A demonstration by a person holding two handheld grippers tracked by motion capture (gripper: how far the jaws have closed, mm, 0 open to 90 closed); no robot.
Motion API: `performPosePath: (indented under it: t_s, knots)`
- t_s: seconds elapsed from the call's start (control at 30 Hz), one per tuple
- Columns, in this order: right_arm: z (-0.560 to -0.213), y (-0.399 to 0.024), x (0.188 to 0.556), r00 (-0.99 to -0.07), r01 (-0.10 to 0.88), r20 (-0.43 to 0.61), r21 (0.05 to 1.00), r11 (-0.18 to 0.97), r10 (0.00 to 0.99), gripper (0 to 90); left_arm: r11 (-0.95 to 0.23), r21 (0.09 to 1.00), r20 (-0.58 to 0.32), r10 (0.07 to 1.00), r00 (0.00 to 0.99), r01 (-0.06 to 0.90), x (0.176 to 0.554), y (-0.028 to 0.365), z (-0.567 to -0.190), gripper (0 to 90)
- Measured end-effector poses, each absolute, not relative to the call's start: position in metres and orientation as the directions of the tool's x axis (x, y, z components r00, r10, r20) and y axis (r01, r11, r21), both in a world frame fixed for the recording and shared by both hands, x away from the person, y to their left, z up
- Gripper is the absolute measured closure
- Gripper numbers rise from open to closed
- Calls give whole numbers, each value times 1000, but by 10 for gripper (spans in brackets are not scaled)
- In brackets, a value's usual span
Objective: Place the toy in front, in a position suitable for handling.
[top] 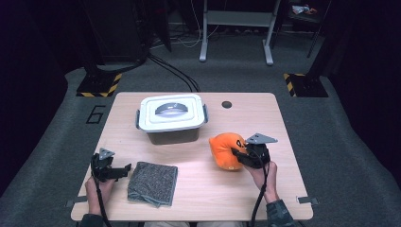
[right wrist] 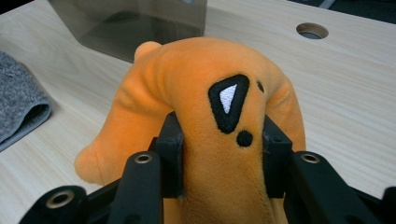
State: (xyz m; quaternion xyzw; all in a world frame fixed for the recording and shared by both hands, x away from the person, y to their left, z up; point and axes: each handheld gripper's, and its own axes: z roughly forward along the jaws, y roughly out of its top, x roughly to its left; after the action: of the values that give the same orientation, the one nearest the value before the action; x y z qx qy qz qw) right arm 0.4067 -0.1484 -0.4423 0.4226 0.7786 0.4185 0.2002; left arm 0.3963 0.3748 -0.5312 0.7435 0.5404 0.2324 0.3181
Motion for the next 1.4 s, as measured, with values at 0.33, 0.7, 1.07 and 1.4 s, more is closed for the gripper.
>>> performPosePath:
  t_s: [0.33,0.7,1.07,1.4]
  knots:
    - [-442,-142,425,-550,488,45,827,278,834,600,-214,724,2,951,308,656,396,375,-531,26]
    - [-446,-133,444,-540,503,43,817,282,840,592,-214,724,3,952,307,656,396,375,-531,26]
    - [-461,-126,467,-525,542,79,799,261,848,533,-215,724,3,951,309,655,396,375,-531,26]
    - [-457,-139,471,-497,553,138,811,190,856,208,-216,724,4,951,309,655,396,375,-531,27]
